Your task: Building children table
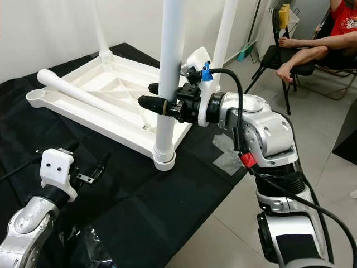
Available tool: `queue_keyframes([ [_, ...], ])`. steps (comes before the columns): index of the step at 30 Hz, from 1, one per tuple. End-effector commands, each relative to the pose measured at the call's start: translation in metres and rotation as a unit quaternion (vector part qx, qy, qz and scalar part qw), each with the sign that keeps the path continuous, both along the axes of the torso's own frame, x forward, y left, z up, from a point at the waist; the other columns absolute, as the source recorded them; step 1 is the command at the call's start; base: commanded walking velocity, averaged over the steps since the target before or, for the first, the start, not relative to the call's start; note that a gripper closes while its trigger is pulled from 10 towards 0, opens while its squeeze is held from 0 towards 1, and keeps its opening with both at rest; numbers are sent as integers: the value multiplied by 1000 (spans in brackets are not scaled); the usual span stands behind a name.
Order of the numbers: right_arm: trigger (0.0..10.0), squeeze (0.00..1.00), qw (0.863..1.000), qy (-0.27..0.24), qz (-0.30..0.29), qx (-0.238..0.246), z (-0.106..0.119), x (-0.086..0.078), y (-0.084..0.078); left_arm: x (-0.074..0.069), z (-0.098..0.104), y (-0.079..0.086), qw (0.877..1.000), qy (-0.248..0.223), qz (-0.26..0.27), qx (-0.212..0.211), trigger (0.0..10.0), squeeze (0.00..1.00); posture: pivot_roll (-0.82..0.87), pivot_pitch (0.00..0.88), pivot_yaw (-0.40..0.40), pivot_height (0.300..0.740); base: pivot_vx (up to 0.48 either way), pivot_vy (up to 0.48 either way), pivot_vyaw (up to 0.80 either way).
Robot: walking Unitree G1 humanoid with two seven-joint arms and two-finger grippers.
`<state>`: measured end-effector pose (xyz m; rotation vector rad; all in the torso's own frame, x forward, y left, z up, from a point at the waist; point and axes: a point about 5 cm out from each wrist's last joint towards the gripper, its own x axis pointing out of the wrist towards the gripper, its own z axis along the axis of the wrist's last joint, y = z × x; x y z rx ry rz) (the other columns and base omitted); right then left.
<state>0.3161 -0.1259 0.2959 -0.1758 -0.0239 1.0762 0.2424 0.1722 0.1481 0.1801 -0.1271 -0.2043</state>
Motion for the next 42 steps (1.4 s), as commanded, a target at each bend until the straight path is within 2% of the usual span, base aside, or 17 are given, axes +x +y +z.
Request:
queue_keyframes([
  [1, 10000, 0, 1000, -2, -5, 6, 0, 0, -2, -1, -2, 0, 1000, 6, 1, -2, 10000, 0, -36, 183, -11, 740, 0, 0, 0],
  [10, 10000, 0, 1000, 5, -20, 15, -1, 1, -5, -2, -2, 0, 1000, 6, -2, 0, 10000, 0, -35, 189, -6, 740, 0, 0, 0],
  [24, 10000, 0, 997, 44, -44, 37, -7, 4, -5, -4, -1, 0, 1000, 7, -3, 2, 10000, 0, -35, 198, -4, 740, 0, 0, 0],
  [38, 10000, 0, 996, 62, -60, 28, -7, 9, -6, -3, -1, -1, 1000, 7, -4, 3, 10000, 0, -39, 200, -4, 740, 0, 0, 0],
  [42, 10000, 0, 994, 67, -90, 15, -7, 15, -7, -3, 0, -1, 1000, 7, -5, 2, 10000, 0, -44, 203, -7, 740, 0, 0, 0],
])
